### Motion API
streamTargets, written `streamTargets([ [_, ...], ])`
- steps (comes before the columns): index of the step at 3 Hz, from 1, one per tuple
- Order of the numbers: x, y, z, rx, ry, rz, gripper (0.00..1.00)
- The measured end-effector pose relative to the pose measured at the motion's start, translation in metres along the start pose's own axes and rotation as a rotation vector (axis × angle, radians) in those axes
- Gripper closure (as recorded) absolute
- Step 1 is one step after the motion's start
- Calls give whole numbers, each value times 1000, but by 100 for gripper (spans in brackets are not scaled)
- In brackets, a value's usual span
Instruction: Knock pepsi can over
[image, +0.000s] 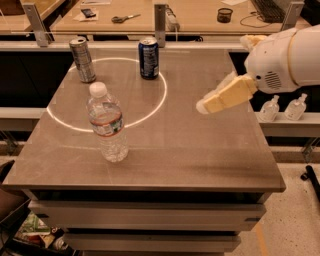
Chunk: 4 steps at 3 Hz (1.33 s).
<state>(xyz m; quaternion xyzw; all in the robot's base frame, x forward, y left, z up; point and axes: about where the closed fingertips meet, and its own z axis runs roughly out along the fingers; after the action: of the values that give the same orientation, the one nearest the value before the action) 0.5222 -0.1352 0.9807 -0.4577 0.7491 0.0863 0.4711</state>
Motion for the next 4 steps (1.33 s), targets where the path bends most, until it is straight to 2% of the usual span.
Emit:
streamTargets([
  [1,-12,-12,30,52,-140,54,0],
  [2,-20,-41,54,116,-252,98,0],
  [3,-21,-79,79,150,-344,142,0],
  [4,-28,-83,87,144,-349,145,0],
])
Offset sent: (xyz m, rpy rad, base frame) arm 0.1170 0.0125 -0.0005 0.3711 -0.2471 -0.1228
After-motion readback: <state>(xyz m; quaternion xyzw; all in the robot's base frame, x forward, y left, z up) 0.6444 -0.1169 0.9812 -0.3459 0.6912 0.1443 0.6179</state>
